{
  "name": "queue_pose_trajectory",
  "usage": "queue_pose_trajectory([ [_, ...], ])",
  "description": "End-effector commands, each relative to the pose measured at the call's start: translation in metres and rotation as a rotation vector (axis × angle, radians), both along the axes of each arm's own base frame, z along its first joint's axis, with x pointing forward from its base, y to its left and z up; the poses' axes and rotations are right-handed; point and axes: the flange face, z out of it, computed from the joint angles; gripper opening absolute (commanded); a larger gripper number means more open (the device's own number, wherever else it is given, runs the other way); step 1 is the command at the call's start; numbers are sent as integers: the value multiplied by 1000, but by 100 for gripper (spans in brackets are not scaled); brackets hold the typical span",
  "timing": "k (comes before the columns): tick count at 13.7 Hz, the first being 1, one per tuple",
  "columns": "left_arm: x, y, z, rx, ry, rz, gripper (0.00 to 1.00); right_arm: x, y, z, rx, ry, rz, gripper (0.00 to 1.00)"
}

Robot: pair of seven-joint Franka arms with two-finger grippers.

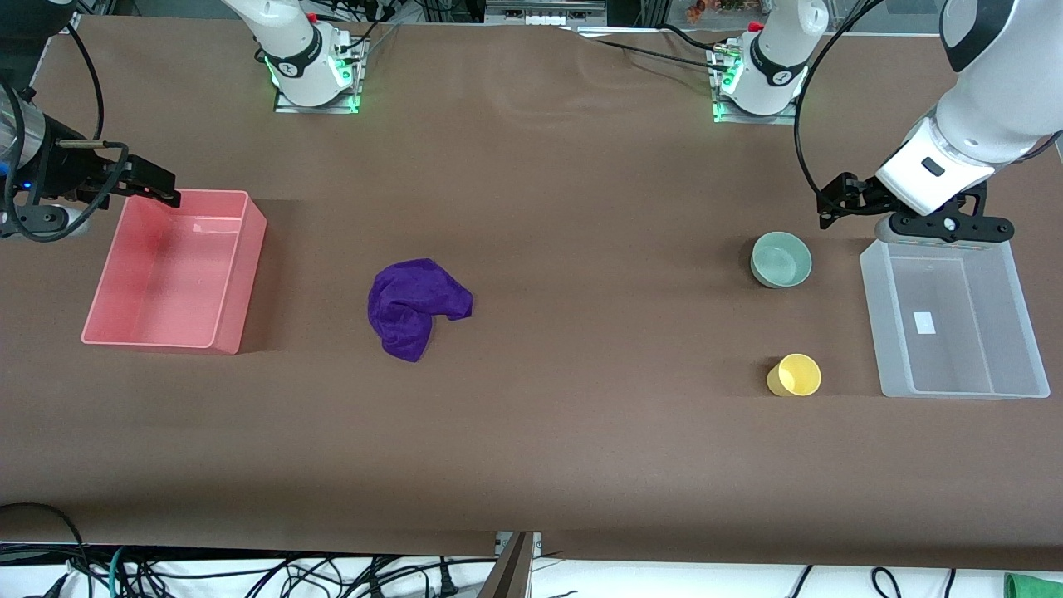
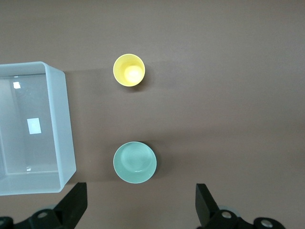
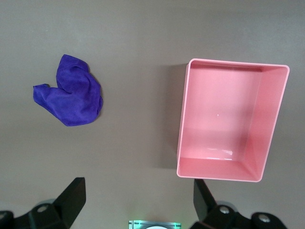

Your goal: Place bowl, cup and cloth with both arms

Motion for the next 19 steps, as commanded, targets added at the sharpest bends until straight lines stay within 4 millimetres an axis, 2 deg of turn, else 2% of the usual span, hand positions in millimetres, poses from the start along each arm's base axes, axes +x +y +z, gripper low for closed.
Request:
queue_pose_trajectory([
  [1, 0, 1, 6, 28, 13, 8, 100, 2, -2, 4, 10, -9, 8, 100],
  [7, 0, 3, 6, 29, 17, 13, 100, 2, -3, 4, 10, -7, 7, 100],
  [10, 3, 25, 3, 28, 24, 40, 100, 2, -3, 4, 10, -9, 8, 100],
  [12, 5, 27, -1, 28, 30, 42, 100, 2, -2, 4, 10, -9, 8, 100],
  [15, 5, 27, 1, 26, 27, 42, 100, 2, -3, 4, 10, -9, 7, 100],
  [19, 6, 13, 3, 27, 20, 22, 100, 2, -3, 4, 10, -9, 7, 100],
])
